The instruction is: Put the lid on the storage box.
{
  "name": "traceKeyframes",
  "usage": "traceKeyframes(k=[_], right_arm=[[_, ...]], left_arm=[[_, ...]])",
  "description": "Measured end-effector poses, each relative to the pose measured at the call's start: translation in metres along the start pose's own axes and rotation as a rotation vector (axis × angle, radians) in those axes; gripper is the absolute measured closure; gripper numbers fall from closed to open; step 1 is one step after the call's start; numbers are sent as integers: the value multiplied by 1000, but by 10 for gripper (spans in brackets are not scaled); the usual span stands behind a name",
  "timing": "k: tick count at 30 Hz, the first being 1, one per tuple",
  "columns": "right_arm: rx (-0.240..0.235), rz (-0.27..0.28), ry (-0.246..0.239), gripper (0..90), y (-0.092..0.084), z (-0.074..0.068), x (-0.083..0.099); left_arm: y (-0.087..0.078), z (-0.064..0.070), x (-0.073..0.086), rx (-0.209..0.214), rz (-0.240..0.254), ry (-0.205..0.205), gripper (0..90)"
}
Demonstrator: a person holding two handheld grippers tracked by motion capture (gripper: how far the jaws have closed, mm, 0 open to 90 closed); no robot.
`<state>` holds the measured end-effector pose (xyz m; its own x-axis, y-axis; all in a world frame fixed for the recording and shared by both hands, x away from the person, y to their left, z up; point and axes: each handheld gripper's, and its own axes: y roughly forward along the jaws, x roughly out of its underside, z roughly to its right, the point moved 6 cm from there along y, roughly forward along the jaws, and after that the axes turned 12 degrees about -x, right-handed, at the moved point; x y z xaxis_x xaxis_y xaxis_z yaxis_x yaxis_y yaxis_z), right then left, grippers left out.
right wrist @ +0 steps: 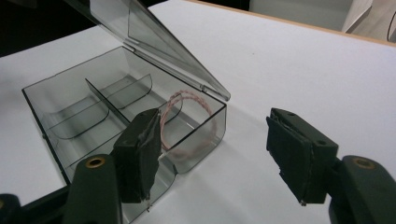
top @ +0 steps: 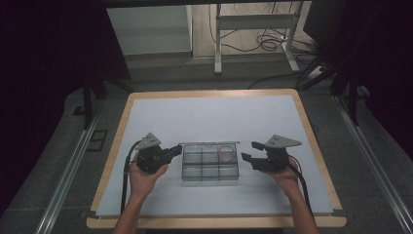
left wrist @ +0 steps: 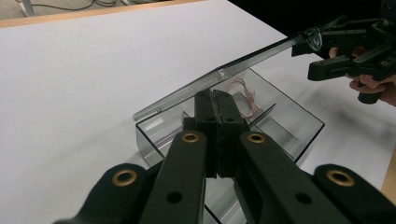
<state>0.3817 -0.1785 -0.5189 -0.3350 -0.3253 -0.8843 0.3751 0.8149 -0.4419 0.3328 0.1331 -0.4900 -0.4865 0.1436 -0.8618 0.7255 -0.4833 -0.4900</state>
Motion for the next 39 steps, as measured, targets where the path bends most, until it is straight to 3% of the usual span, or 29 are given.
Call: traceKeyframes(k=[12,39], right_arm=[[15,-18,19,341,-5,-1,5],[40,10,8,342,-15,-4,7]], left_arm=[[-1,0,0,1,-1,1,900],[-8,5,11,17,2,-2,900]])
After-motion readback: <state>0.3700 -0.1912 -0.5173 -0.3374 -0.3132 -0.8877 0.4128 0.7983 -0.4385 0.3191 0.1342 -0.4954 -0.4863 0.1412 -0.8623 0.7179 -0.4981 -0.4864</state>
